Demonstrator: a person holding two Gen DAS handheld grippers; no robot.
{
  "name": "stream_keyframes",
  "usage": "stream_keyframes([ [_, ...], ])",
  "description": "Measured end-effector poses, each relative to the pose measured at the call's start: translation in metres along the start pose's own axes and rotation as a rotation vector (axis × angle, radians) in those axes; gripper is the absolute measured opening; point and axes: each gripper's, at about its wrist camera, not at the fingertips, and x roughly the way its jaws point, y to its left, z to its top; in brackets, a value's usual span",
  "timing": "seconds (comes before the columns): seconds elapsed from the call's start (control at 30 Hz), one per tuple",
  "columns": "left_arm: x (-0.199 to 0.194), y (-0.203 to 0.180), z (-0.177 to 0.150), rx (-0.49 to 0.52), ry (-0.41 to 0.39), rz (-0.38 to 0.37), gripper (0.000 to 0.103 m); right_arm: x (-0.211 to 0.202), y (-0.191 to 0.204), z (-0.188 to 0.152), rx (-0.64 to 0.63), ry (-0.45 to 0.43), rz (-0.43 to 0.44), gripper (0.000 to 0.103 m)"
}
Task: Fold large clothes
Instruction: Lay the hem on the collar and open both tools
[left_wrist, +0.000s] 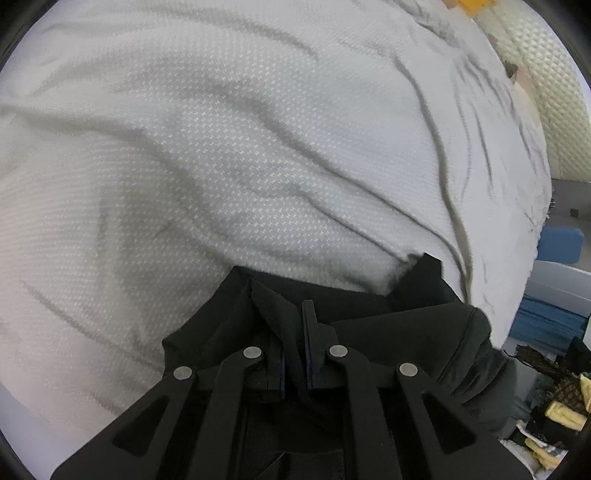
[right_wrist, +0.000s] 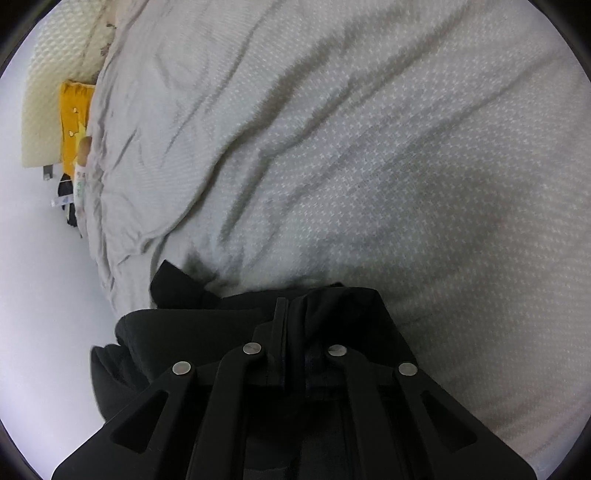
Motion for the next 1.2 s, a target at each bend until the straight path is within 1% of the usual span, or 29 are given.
stream_keyframes([
  [0.07,-0.013,-0.002,-0.004,0.041,0.009,0.006,0.008,-0.016,0.003,-0.003,-0.034,0.008,0.009,0.011],
  [0.13,-0.027,-0.008,-0.010,0.097,0.014,0.021,0.009,-0.033,0.009,-0.007,-0.082,0.002,0.012,0.021],
  [0.17,-0.036,-0.011,-0.012,0.121,0.009,0.011,0.013,-0.044,0.013,-0.011,-0.114,-0.011,0.010,0.032],
  [0.2,-0.044,-0.012,-0.014,0.135,-0.001,0.001,0.021,-0.057,0.019,-0.015,-0.151,-0.032,0.006,0.046],
  [0.23,-0.054,-0.013,-0.018,0.151,-0.020,-0.015,0.027,-0.065,0.022,-0.016,-0.175,-0.045,0.002,0.052],
  [0.27,-0.066,-0.015,-0.022,0.168,-0.053,-0.025,0.048,-0.075,0.028,-0.019,-0.212,-0.067,-0.014,0.054],
  [0.3,-0.076,-0.018,-0.026,0.189,-0.089,-0.016,0.071,-0.086,0.036,-0.024,-0.256,-0.093,-0.034,0.054],
  [0.33,-0.090,-0.022,-0.032,0.219,-0.140,0.003,0.079,-0.096,0.045,-0.030,-0.304,-0.119,-0.049,0.055],
  [0.37,-0.102,-0.026,-0.039,0.249,-0.182,0.010,0.085,-0.106,0.056,-0.039,-0.359,-0.149,-0.068,0.057],
  [0.43,-0.119,-0.029,-0.049,0.295,-0.230,0.003,0.085,-0.119,0.077,-0.059,-0.475,-0.219,-0.116,0.062],
  [0.47,-0.125,-0.034,-0.059,0.332,-0.255,-0.006,0.085,-0.121,0.084,-0.070,-0.524,-0.247,-0.126,0.065],
  [0.53,-0.127,-0.045,-0.079,0.411,-0.285,-0.006,0.085,-0.118,0.095,-0.094,-0.600,-0.292,-0.135,0.066],
  [0.6,-0.120,-0.054,-0.100,0.483,-0.310,0.016,0.085,-0.105,0.103,-0.117,-0.637,-0.306,-0.119,0.066],
  [0.67,-0.100,-0.066,-0.125,0.547,-0.313,0.042,0.085,-0.088,0.109,-0.139,-0.675,-0.312,-0.102,0.066],
  [0.73,-0.080,-0.072,-0.146,0.582,-0.314,0.037,0.085,-0.067,0.118,-0.162,-0.730,-0.311,-0.086,0.066],
  [0.8,-0.058,-0.080,-0.162,0.611,-0.308,0.040,0.085,-0.038,0.127,-0.183,-0.790,-0.305,-0.090,0.066],
  [0.87,-0.036,-0.090,-0.177,0.647,-0.325,0.054,0.085,-0.016,0.130,-0.198,-0.822,-0.311,-0.097,0.066],
  [0.97,-0.020,-0.096,-0.184,0.661,-0.382,0.087,0.085,0.014,0.131,-0.210,-0.851,-0.319,-0.128,0.066],
  [1.07,-0.003,-0.096,-0.177,0.649,-0.377,0.106,0.086,0.035,0.126,-0.206,-0.839,-0.322,-0.150,0.066],
  [1.13,0.006,-0.095,-0.174,0.645,-0.372,0.111,0.087,0.044,0.119,-0.198,-0.814,-0.327,-0.143,0.066],
  [1.2,0.015,-0.095,-0.170,0.643,-0.370,0.120,0.089,0.052,0.115,-0.197,-0.817,-0.330,-0.145,0.068],
])
